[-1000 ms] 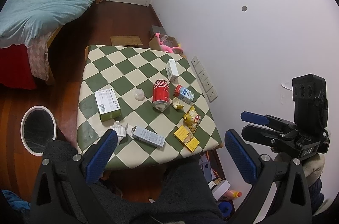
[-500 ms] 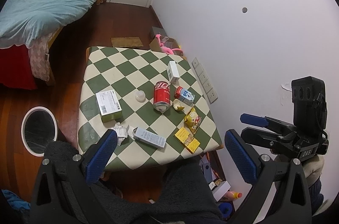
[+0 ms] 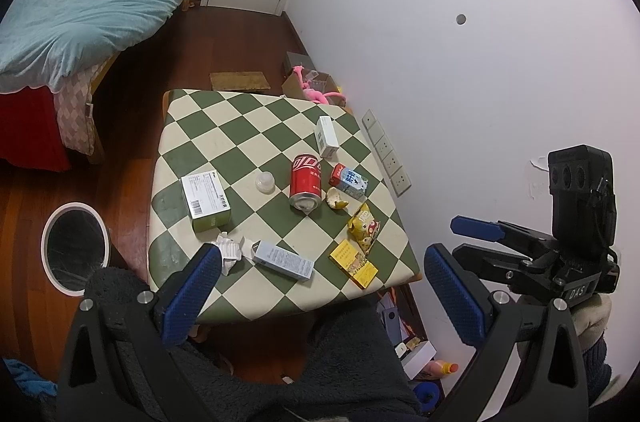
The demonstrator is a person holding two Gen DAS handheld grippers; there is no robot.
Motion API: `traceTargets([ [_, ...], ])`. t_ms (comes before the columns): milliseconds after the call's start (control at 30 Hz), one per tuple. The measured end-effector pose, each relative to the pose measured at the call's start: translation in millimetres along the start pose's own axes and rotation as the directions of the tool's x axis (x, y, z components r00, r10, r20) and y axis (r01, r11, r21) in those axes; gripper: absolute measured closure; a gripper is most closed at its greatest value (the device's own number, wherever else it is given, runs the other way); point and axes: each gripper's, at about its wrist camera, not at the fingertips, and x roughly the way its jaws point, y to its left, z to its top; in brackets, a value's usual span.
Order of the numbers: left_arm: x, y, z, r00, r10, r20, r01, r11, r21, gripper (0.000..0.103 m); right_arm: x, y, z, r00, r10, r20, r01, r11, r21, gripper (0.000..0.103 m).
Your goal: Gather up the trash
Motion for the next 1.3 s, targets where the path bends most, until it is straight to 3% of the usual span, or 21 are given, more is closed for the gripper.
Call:
traceTargets([
  [100,1.3,1.2,0.5,1.0,0.022,0.006,-0.022,1.0,0.001,0.0,1.7,0.8,-0.9,1.0,-0.015,0.008,0.015,1.0,0.008,0.0],
  [167,12.3,3.5,2.7,0.991,0.132,0.028,-0.133,0.991,0.027,0.0,4.4,-1.9,-2.8,0.999,-0.044,0.029,0.043,0.998,0.04,0.0],
  [267,43.3,10.6,2.9,0.95,0.31,0.034,-0.311,0.949,0.057,0.0,16.1,-13.9,-7.9,0.989,-0.134,0.064,0.127,0.986,0.105,0.0],
  [400,93.0,30.7,3.3,0.916,0.398,-0.046,-0.396,0.917,0.034,0.0,39.9,-45.3,-13.8,0.963,-0.259,0.069,0.239,0.947,0.213,0.0],
  [467,115.5,41.6,3.8,0.89,0.452,-0.068,-0.451,0.892,0.032,0.0,52.1,-68.3,-16.7,0.96,-0.273,0.068,0.246,0.931,0.27,0.001],
  [567,140.8,58.6,-0.2,0.865,0.491,-0.105,-0.494,0.87,0.005,0.0,74.6,-93.4,-20.0,0.957,-0.29,0.033,0.265,0.911,0.315,0.014],
  [667,168.3,70.8,3.7,0.831,0.543,-0.122,-0.547,0.837,-0.002,0.0,102.1,-116.2,-17.7,0.937,-0.348,-0.018,0.333,0.879,0.341,0.014],
  [767,197.2,80.9,11.9,0.813,0.558,-0.166,-0.566,0.824,0.0,0.0,132.3,-145.8,-10.4,0.907,-0.415,-0.071,0.409,0.828,0.385,0.014],
  [967,229.5,104.1,33.3,0.806,0.535,-0.251,-0.56,0.828,-0.035,0.0,175.7,-217.9,-9.2,0.875,-0.446,-0.187,0.47,0.696,0.543,0.014],
  [1100,249.5,119.8,44.9,0.808,0.498,-0.315,-0.54,0.84,-0.056,0.0,190.8,-254.4,-14.1,0.881,-0.42,-0.218,0.452,0.61,0.651,0.014],
  [1200,266.6,131.5,51.1,0.805,0.467,-0.366,-0.521,0.851,-0.061,0.0,201.8,-267.8,-15.3,0.882,-0.41,-0.231,0.447,0.577,0.683,0.014],
  [1300,282.6,145.0,54.1,0.797,0.441,-0.413,-0.513,0.855,-0.075,0.0,212.2,-273.1,-14.9,0.869,-0.422,-0.259,0.475,0.563,0.676,0.014],
])
